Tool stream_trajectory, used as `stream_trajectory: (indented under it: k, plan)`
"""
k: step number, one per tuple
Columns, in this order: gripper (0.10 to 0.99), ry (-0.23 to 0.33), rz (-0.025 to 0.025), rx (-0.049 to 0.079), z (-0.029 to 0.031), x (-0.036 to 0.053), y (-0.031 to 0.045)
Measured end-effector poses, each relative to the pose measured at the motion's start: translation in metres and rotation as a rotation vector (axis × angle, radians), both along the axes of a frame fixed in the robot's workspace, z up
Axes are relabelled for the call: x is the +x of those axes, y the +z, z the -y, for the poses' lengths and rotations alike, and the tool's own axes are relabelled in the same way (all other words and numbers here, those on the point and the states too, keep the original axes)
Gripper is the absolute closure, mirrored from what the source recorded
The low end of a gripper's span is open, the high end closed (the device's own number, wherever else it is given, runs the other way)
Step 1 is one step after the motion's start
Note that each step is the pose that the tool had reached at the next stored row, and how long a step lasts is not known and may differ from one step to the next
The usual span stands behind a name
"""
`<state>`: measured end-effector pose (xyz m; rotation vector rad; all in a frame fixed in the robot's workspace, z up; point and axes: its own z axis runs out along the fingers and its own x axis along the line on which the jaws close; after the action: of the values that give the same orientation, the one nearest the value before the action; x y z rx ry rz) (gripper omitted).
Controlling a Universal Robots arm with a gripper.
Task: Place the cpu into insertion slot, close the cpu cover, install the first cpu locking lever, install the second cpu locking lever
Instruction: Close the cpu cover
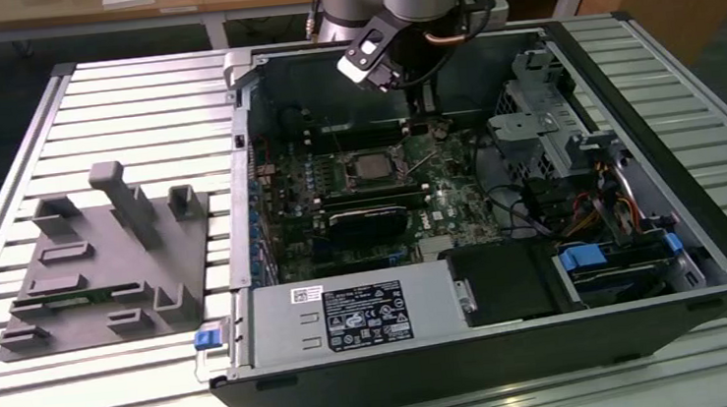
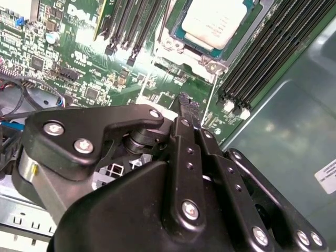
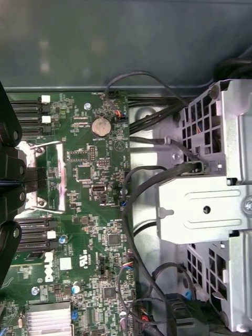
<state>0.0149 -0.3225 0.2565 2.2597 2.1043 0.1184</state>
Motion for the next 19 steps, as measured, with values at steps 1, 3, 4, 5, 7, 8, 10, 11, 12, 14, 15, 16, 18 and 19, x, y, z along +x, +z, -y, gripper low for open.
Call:
stream_trajectory:
  k: [1, 3, 4, 5, 7, 8, 10, 11, 12, 14, 15, 16, 18, 19]
  plan:
    - [0.98, 0.0, 0.0, 0.0, 0.0, 0.0014, 0.0]
    - [0.98, 0.0, 0.0, 0.0, 0.0, 0.0047, 0.0]
    - [0.98, 0.0, 0.0, 0.0, 0.0, 0.0064, 0.0]
    - [0.98, 0.0, 0.0, 0.0, 0.0, 0.0083, -0.0001]
    - [0.98, 0.0, -0.0001, 0.0, 0.0, 0.0127, -0.0001]
    - [0.98, 0.0, -0.0002, 0.0, 0.0, 0.015, -0.0001]
    - [0.98, 0.0, -0.0004, 0.0, 0.0, 0.0201, -0.0001]
    - [0.98, 0.0, -0.0007, 0.0, 0.0, 0.0228, -0.0001]
    - [0.98, 0.0, -0.0009, 0.0, 0.0, 0.0255, -0.0002]
    - [0.98, 0.0, -0.0013, 0.0, 0.0, 0.0301, -0.0003]
    - [0.98, 0.0, -0.0015, 0.0, 0.0, 0.0323, -0.0003]
    - [0.98, 0.0, -0.0016, 0.0, 0.0, 0.0346, -0.0004]
    - [0.98, 0.0, -0.002, 0.0, 0.0, 0.0385, -0.0006]
    - [0.98, 0.0, -0.0022, 0.0, 0.0, 0.0402, -0.0008]
